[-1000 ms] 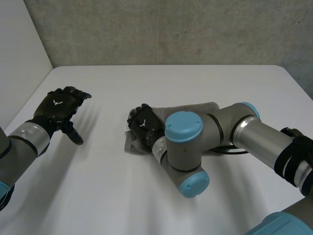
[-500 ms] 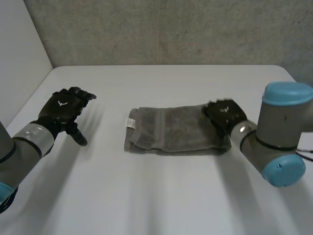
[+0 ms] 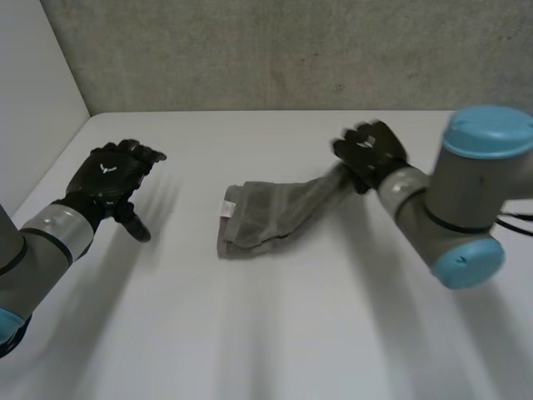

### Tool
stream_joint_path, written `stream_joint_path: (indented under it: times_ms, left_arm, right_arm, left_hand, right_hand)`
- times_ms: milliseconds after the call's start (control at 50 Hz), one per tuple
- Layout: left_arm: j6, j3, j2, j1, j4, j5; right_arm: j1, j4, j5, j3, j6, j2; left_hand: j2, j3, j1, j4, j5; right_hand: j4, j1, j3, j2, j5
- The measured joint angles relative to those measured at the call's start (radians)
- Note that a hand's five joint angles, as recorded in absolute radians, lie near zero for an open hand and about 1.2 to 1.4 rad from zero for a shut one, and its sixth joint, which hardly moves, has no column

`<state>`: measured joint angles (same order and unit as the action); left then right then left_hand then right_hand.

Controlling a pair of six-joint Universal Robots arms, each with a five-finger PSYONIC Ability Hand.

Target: Fold the towel.

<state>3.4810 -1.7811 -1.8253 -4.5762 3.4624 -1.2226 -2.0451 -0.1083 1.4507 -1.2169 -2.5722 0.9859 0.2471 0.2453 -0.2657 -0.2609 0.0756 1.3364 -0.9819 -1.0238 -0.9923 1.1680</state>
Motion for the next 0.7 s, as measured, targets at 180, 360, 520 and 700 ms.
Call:
stream_joint_path:
  times_ms: [180, 360, 520, 700]
  left_arm:
    - [-0.003, 0.039, 0.038, 0.03, 0.0, -0.005]
    - [-0.01, 0.079, 0.046, 0.05, 0.001, -0.036]
    - [-0.065, 0.125, 0.041, 0.067, 0.001, -0.074]
    - [-0.166, 0.244, 0.016, 0.11, -0.002, -0.084]
  right_arm:
    - [-0.24, 0.128, -0.035, 0.307, 0.085, -0.183]
    - [-0.346, 0.209, -0.055, 0.486, 0.21, -0.406]
    - [-0.334, 0.249, -0.059, 0.485, 0.237, -0.385]
    - [-0.257, 0.249, -0.088, 0.334, 0.094, -0.147]
  left_hand:
    - [0.0, 0.0, 0.0, 0.0, 0.0]
    - [0.0, -0.003, 0.004, 0.0, -0.002]
    - [-0.001, -0.005, 0.004, 0.0, -0.002]
    - [-0.009, -0.008, 0.004, 0.0, -0.003]
  right_hand:
    - [0.0, 0.0, 0.0, 0.0, 0.004]
    - [-0.337, 0.097, 0.121, 0.103, -0.351]
    - [-1.086, 0.743, 0.784, 0.752, -1.108]
    - [-1.086, 0.749, 0.784, 0.752, -1.108]
